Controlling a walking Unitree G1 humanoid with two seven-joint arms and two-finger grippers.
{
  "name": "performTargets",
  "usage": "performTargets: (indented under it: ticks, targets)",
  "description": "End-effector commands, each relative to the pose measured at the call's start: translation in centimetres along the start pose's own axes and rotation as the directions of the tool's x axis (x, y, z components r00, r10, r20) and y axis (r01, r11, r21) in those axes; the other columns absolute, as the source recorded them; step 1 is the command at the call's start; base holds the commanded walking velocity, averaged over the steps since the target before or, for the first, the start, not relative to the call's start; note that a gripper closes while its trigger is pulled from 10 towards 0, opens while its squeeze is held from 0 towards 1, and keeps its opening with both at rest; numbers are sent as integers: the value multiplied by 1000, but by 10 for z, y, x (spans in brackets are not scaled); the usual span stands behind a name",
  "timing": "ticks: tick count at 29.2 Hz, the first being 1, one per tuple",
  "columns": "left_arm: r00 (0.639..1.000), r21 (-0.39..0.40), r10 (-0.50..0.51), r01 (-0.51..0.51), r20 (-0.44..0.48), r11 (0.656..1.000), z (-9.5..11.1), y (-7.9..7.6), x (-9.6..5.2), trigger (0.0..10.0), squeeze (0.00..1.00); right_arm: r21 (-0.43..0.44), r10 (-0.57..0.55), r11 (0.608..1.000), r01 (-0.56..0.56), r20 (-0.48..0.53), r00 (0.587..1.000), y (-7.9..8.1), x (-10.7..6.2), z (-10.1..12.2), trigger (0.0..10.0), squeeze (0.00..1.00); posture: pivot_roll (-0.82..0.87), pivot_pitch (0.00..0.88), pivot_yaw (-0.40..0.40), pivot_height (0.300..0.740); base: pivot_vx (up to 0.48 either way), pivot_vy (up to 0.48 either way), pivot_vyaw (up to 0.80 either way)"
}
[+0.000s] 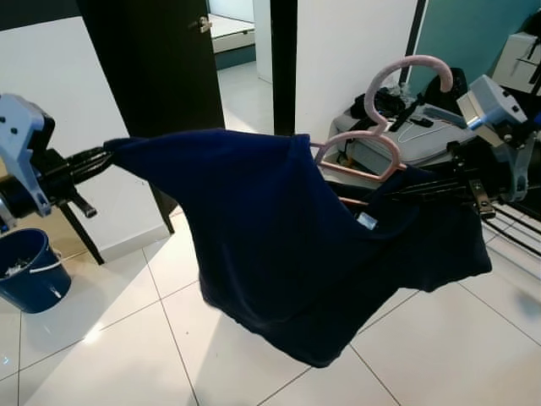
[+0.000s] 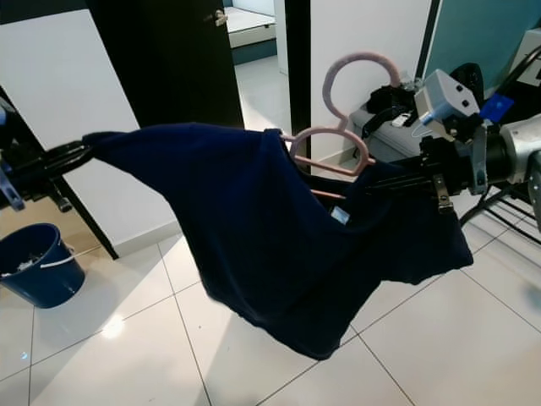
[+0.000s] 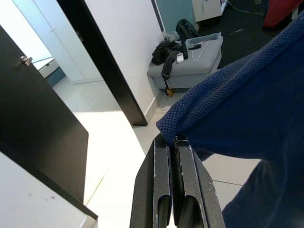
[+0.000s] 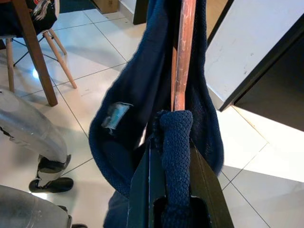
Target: Hang hanger
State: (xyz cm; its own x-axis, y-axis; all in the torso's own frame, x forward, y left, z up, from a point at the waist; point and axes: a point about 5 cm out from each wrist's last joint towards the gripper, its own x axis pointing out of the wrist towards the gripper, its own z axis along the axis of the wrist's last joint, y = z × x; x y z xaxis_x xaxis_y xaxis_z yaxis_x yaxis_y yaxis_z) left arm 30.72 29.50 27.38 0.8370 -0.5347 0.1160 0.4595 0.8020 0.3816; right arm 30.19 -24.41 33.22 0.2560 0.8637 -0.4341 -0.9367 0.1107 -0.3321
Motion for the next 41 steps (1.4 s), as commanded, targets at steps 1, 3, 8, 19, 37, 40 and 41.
performTargets:
  ticks: [1,3,8,19,37,40,41]
  targets:
    - [1000,6,11,-11,-26,1000,-3,2,-5,0,0,-35,-3,999,3,10,1000,-1,-4,9,0,0,-80,0,68,740,0,0,0]
    - [999,10,-25,25,-39,1000,-6,-5,-4,0,0,-35,-2,999,3,9,1000,-1,-4,9,0,0,-80,0,68,740,0,0,0]
    - [986,41,-86,93,-144,995,-22,-14,-4,7961,0,-35,-3,999,3,9,1000,-1,-4,10,0,0,-80,0,68,740,0,0,0]
    - [956,100,-231,252,-183,963,12,-6,-30,10000,1000,7,43,999,-43,-21,999,6,7,-4,0,0,-85,0,70,740,0,0,0]
    - [813,230,-560,582,-161,780,35,-77,28,10000,0,20,243,970,-242,-37,969,26,61,-22,0,0,-59,0,69,740,0,0,0]
    - [774,170,-603,632,-195,756,24,-87,32,10000,0,-3,263,965,-263,-35,964,30,70,-19,0,0,-62,0,78,740,0,0,0]
    - [774,170,-603,632,-195,756,24,-87,32,10000,0,-3,263,965,-263,-35,964,30,70,-19,0,0,-62,0,78,740,0,0,0]
